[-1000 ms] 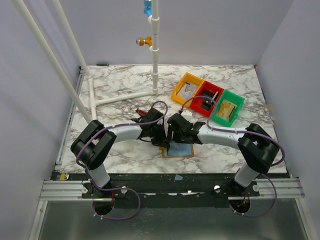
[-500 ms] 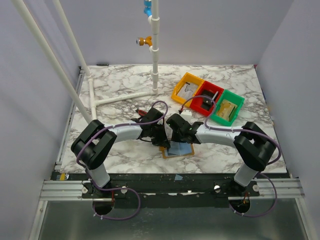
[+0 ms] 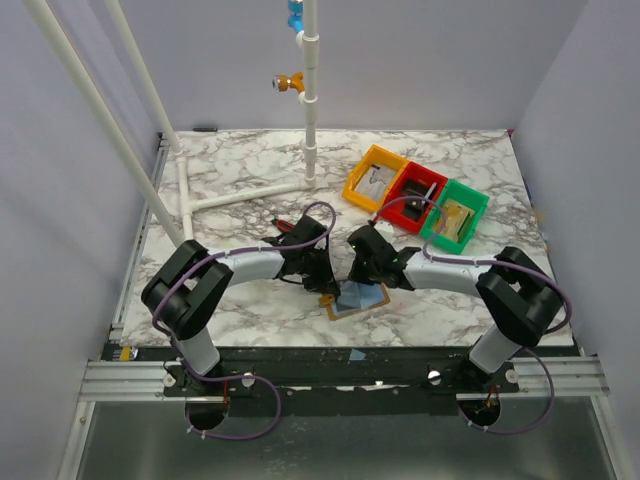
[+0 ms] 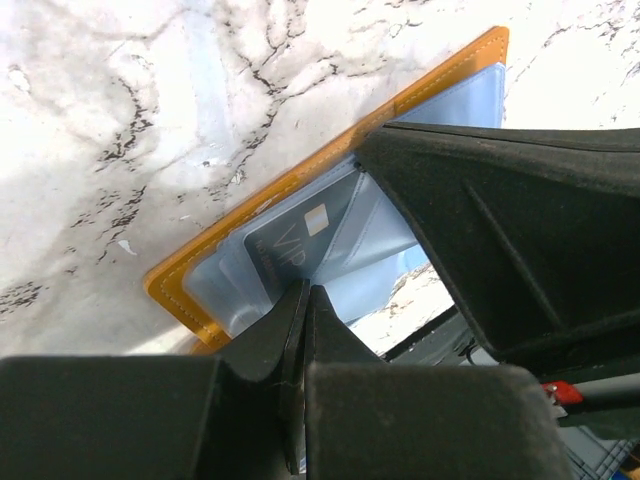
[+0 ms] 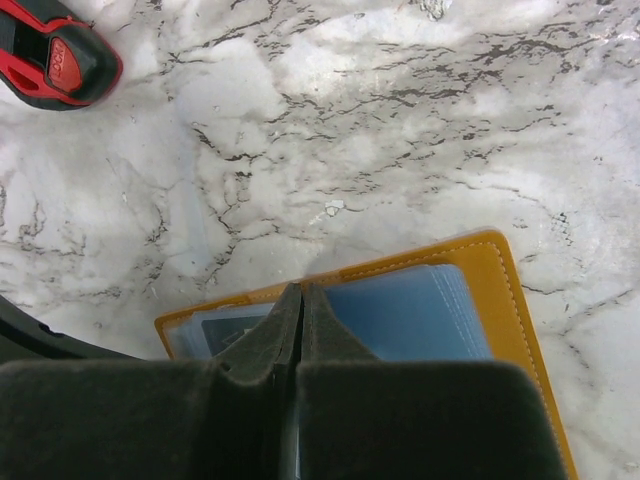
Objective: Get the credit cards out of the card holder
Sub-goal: Remove the credit card from the card holder.
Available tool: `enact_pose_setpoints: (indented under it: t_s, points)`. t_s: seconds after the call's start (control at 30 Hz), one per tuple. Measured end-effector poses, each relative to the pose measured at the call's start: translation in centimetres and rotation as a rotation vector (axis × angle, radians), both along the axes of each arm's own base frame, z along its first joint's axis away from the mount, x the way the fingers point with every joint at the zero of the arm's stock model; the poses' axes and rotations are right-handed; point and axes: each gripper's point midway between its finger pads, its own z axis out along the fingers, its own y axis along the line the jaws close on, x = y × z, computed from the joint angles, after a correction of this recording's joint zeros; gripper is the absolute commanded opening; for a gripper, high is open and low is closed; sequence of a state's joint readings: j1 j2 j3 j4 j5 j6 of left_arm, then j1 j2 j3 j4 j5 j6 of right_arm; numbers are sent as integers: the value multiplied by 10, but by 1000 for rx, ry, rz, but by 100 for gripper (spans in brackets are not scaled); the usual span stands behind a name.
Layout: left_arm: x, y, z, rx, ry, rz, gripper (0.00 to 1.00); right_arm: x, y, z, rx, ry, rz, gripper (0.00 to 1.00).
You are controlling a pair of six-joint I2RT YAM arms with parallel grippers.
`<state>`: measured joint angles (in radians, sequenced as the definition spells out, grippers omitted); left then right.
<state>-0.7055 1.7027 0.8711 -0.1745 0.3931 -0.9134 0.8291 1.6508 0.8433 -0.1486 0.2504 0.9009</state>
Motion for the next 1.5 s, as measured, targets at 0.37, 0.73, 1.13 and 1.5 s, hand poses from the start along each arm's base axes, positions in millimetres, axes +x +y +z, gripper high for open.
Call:
enact_pose_setpoints:
  t_s: [0.37,0.73,1.13,1.5]
  points:
    - [-3,7,11,22,-12,11,0,-16,-8,-1,139,81,-6,1]
    - [-5,0,17,35,-35,-32,0,-26,2,-2,317,147,-32,1]
    - [-30,-14,9,46,-14,-100,0,-31,2,3,394,184,-64,42]
    - [-32,-45,20,10,-18,-141,0,-20,-25,65,317,19,-85,59]
